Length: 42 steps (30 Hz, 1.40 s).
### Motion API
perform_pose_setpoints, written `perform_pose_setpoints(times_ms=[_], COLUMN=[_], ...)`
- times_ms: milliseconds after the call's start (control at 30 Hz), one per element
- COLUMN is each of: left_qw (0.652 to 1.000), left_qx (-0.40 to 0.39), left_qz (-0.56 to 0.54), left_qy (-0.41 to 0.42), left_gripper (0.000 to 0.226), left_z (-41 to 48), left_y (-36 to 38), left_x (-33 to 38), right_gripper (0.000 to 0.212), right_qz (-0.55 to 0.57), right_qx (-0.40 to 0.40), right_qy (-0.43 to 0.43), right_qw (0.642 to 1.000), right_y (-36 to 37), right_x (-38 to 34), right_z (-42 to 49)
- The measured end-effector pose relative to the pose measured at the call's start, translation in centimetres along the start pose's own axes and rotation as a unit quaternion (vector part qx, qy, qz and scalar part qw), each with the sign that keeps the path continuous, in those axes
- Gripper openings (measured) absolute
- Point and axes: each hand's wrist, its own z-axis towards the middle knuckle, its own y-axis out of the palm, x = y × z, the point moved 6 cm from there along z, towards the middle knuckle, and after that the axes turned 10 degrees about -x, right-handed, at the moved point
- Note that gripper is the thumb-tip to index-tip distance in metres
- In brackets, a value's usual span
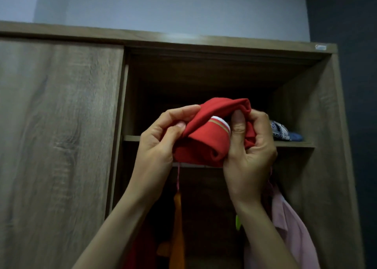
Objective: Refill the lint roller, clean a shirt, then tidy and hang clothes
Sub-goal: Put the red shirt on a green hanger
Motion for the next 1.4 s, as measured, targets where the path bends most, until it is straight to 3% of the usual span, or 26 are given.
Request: perform_pose_setpoints(times_ms=[200,500,600,700,767,900,1067,1133,1200,1300,1400], left_qw=[0.996,0.963,0.931,0.813,0.773,0.759,0.743,0.748,0.786,0.857,0.904], left_qx=[-0.022,-0.064,-0.089,-0.159,-0.169,-0.164,-0.192,-0.214,-0.248,-0.251,-0.238], left_qz=[0.035,0.138,0.280,0.533,0.596,0.623,0.640,0.628,0.567,0.441,0.318], left_qy=[-0.081,-0.223,-0.217,-0.172,-0.139,-0.096,-0.035,-0.007,-0.008,-0.092,-0.156], left_gripper=[0.022,0.038,0.038,0.043,0.045,0.042,0.042,0.037,0.034,0.036,0.033], left_z=[-6.3,-18.5,-20.6,-21.4,-21.8,-22.7,-22.5,-22.5,-22.8,-22.9,-23.0], left_y=[1.2,1.9,2.1,2.5,2.7,3.5,4.3,4.7,5.1,5.2,5.4], left_x=[-2.7,-9.9,-10.7,-10.8,-10.8,-11.2,-10.9,-11.2,-11.8,-13.0,-13.8], right_gripper=[0.019,0.030,0.035,0.034,0.035,0.043,0.047,0.039,0.032,0.029,0.027], right_qz=[-0.038,-0.090,-0.099,-0.093,-0.066,0.009,0.007,0.007,0.025,0.062,0.104], right_qx=[-0.031,-0.139,-0.181,-0.236,-0.269,-0.297,-0.320,-0.330,-0.342,-0.375,-0.407], right_qy=[0.117,0.310,0.353,0.395,0.418,0.467,0.468,0.470,0.481,0.496,0.516], right_qw=[0.992,0.936,0.913,0.883,0.865,0.833,0.824,0.819,0.807,0.781,0.747], right_y=[-1.9,-4.7,-5.7,-6.5,-6.8,-7.7,-8.5,-8.7,-8.7,-8.5,-8.4], right_x=[2.4,7.1,8.2,9.5,10.2,11.3,12.0,12.2,12.3,12.3,12.6], right_z=[-7.0,-20.5,-23.1,-24.6,-25.2,-26.2,-26.2,-26.2,-26.3,-26.8,-27.6])
